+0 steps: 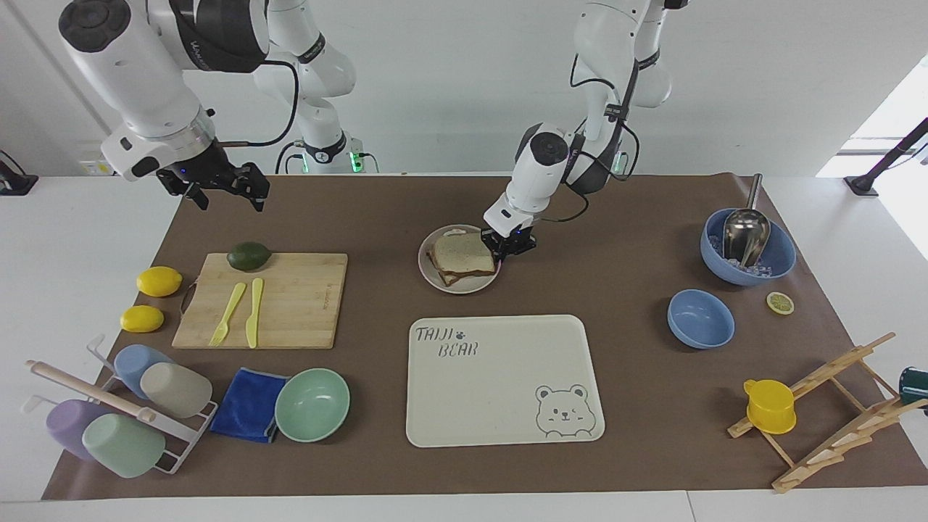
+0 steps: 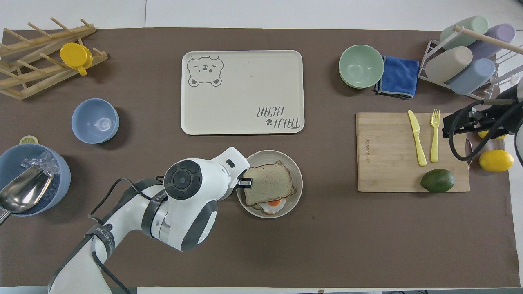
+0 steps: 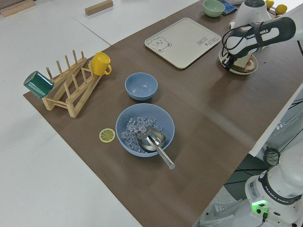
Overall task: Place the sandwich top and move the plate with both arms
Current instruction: 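Grasp the rim of the white plate with the left gripper, then slide the plate with the left gripper onto the bear-print tray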
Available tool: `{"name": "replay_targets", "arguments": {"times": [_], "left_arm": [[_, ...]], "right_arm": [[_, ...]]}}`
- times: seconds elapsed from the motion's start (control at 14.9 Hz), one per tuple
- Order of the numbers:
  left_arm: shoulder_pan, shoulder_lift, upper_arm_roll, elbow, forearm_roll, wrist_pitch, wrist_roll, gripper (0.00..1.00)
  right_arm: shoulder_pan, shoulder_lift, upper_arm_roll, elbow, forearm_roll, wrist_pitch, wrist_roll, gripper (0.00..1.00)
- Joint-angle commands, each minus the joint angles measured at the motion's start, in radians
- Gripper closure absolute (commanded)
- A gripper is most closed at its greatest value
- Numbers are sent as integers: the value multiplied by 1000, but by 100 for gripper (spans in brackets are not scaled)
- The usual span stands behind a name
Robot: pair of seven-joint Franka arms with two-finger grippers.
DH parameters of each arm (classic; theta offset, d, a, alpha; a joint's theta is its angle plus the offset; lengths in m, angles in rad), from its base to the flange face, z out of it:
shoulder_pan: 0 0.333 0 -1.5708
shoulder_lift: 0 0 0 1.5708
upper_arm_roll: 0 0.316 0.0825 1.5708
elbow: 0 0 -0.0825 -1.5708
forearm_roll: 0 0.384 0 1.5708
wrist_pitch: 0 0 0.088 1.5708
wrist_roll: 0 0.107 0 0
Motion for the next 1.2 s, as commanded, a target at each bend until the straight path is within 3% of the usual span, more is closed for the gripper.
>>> {"name": "replay_targets", "arguments": {"times": [0.0, 0.54, 0.74, 0.87, 1.14], "left_arm": [[5, -2, 9, 28, -27, -30, 7, 100], [103, -14, 17, 238, -43, -303, 17, 100], [150, 6, 17, 288, -43, -311, 17, 100], [187, 30, 17, 335, -43, -310, 17, 100], [239, 150, 20, 496, -84, -305, 9, 100]], "right_arm": [[-5, -11, 7, -8, -3, 9, -16, 0], [-16, -11, 7, -8, -3, 12, -30, 0], [-17, -2, 2, 5, -7, 38, -52, 0], [-19, 0, -4, 8, -4, 40, -66, 0], [-40, 0, -4, 14, -3, 38, -71, 0]]}}
